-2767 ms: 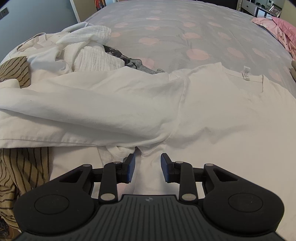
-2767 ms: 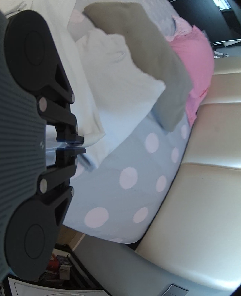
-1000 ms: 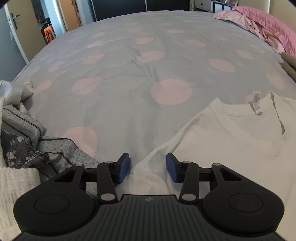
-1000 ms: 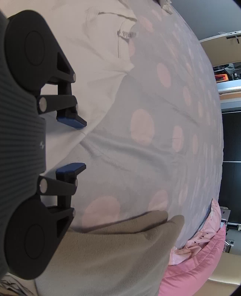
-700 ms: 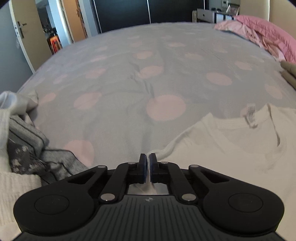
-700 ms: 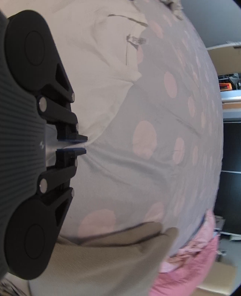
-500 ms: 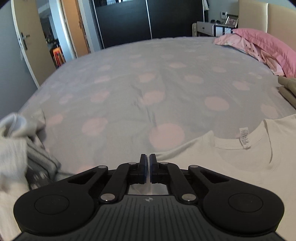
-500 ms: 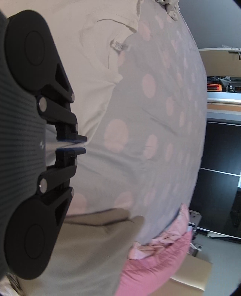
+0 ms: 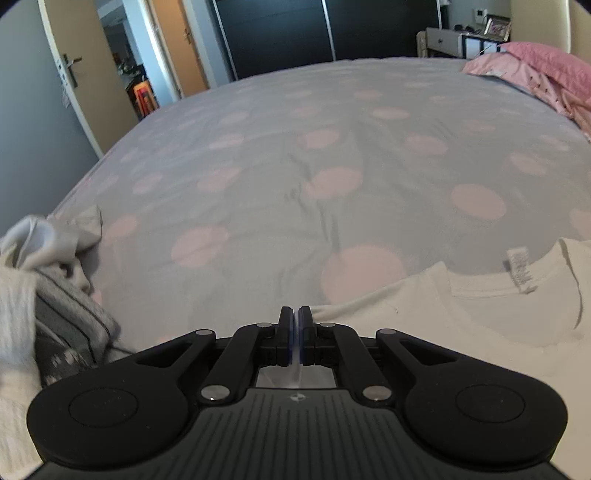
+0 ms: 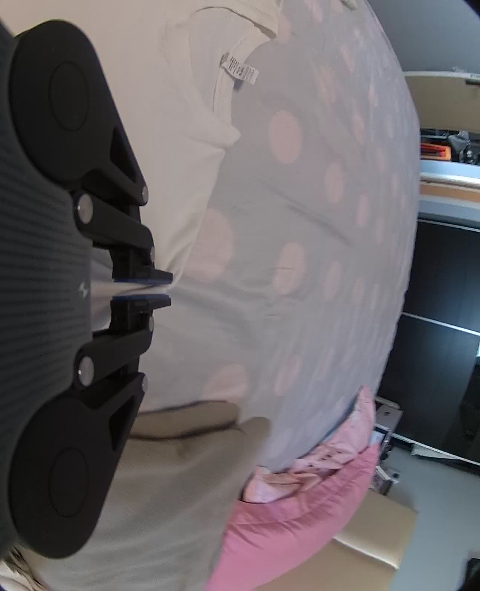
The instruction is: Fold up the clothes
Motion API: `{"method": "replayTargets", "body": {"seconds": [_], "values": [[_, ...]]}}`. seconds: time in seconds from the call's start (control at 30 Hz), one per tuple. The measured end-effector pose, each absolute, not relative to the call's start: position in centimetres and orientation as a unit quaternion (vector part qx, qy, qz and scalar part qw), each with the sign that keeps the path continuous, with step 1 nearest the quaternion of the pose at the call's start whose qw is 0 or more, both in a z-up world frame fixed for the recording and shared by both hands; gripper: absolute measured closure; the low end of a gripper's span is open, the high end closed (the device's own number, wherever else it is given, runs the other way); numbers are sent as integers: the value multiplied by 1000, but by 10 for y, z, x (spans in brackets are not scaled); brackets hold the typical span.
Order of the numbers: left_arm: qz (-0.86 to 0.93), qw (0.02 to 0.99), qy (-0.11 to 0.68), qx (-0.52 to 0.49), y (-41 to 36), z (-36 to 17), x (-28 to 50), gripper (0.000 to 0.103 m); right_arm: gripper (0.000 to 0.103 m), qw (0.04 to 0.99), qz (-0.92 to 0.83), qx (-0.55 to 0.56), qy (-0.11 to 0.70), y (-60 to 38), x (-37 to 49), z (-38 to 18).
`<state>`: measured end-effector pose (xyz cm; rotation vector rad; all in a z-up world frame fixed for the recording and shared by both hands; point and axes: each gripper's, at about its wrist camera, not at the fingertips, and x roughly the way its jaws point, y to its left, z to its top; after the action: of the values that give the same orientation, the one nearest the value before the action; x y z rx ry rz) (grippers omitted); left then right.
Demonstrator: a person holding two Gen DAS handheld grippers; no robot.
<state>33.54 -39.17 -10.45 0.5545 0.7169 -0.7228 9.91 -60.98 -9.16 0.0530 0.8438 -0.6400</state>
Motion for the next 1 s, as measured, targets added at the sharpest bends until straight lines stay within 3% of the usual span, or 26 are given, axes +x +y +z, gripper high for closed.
{"method": "replayTargets", "body": {"seconds": [0.17,0.23,0.3,0.6,1.0], "values": [[-326,825,338,315,-392,-119,328,96,94,846,-314,49,429,-616,105,-114],[-326,826,335,314,-386,-112,324,85,88,844,-317,46,429,-614,104,-110],[-330,834,323,301,-373,-98,318,81,75,848,-313,46,425,-611,100,-103],[-385,816,321,288,-277,-38,251,81,75,875,-230,70,420,-558,30,-58],[-406,757,406,313,-156,-25,161,81,75,844,-144,97,507,-432,-96,-53]]}}
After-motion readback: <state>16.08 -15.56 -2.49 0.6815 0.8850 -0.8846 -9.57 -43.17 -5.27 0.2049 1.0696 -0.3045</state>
